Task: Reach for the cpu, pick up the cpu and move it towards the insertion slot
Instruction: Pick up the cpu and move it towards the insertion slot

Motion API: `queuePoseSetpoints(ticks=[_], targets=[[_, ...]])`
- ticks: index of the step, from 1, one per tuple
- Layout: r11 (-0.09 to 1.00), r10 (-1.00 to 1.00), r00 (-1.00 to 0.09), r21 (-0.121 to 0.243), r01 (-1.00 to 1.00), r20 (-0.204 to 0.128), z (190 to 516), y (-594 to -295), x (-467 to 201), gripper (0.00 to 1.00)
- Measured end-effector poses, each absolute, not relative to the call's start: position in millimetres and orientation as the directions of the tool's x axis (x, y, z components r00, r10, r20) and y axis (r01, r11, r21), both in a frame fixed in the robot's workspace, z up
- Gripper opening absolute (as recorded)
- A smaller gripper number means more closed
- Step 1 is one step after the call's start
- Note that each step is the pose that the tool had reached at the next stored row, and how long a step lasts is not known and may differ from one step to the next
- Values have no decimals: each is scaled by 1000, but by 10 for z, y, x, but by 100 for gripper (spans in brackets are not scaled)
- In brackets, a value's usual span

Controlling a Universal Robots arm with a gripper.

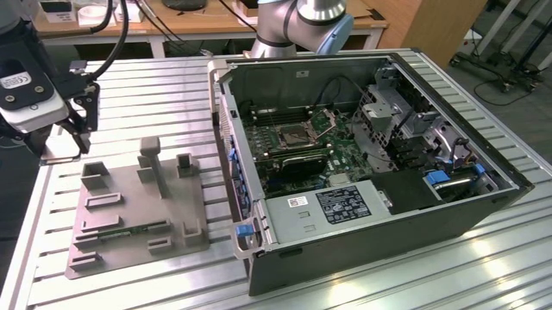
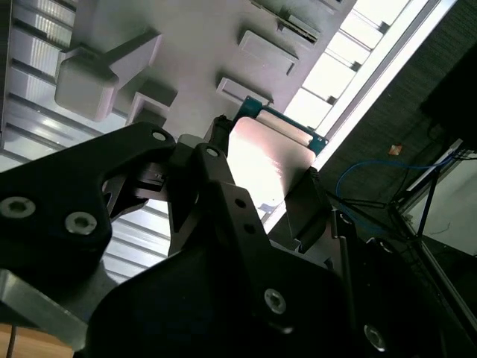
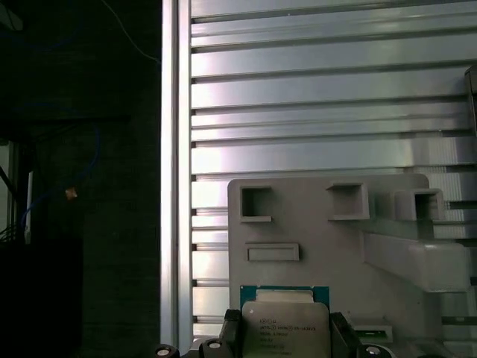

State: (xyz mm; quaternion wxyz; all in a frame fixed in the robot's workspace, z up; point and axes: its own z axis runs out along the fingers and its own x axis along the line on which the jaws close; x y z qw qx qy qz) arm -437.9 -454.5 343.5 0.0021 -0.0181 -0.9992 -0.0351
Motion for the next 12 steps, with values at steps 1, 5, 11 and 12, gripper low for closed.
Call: queuePoseSetpoints(ticks=[1, 5, 11, 12], targets=[[997, 36, -999, 70, 36, 6, 3439, -4545, -4379, 54], [997, 36, -999, 70, 36, 6, 3454, -4545, -4379, 54], [997, 36, -999, 70, 36, 6, 3475, -4545, -4378, 54], [997, 36, -999, 70, 36, 6, 3479, -4545, -4378, 54]])
